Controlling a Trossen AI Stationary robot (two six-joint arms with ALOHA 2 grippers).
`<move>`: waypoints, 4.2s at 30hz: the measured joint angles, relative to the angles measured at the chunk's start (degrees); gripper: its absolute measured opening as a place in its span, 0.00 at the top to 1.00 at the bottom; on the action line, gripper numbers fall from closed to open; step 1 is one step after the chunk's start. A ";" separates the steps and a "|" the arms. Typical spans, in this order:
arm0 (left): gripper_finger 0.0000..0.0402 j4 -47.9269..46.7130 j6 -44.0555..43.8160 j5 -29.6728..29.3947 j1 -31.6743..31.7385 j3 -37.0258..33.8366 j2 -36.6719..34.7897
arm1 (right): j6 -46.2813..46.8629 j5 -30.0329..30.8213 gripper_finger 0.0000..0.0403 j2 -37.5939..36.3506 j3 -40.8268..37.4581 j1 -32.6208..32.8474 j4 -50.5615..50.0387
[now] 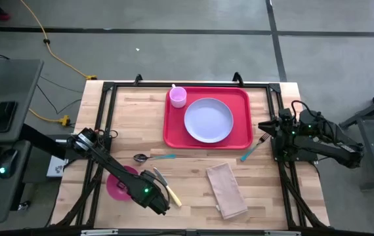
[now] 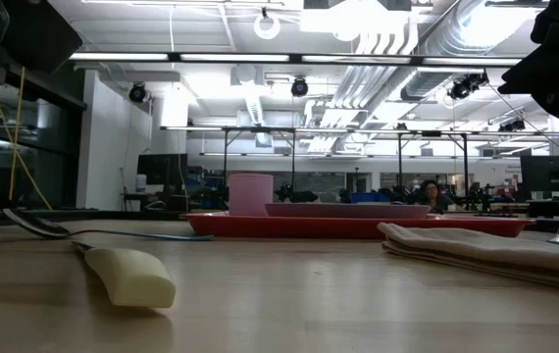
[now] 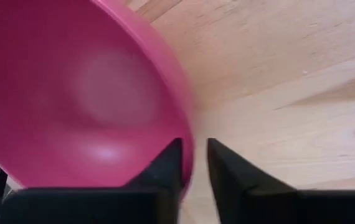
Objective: Set up tray
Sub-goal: Put the pink bowl on top of the purple plate on the red tray
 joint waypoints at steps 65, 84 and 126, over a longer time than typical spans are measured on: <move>0.97 -14.82 83.79 -26.43 24.46 26.34 0.96 | 4.70 -19.03 0.83 52.35 14.51 -0.01 32.87; 0.97 -10.47 126.38 -39.37 24.35 26.32 0.94 | -7.27 -5.63 0.83 78.43 49.25 -0.04 8.58; 0.97 2.68 137.25 -33.88 26.64 26.29 4.33 | -12.13 -9.13 0.83 82.42 52.63 -0.15 -7.52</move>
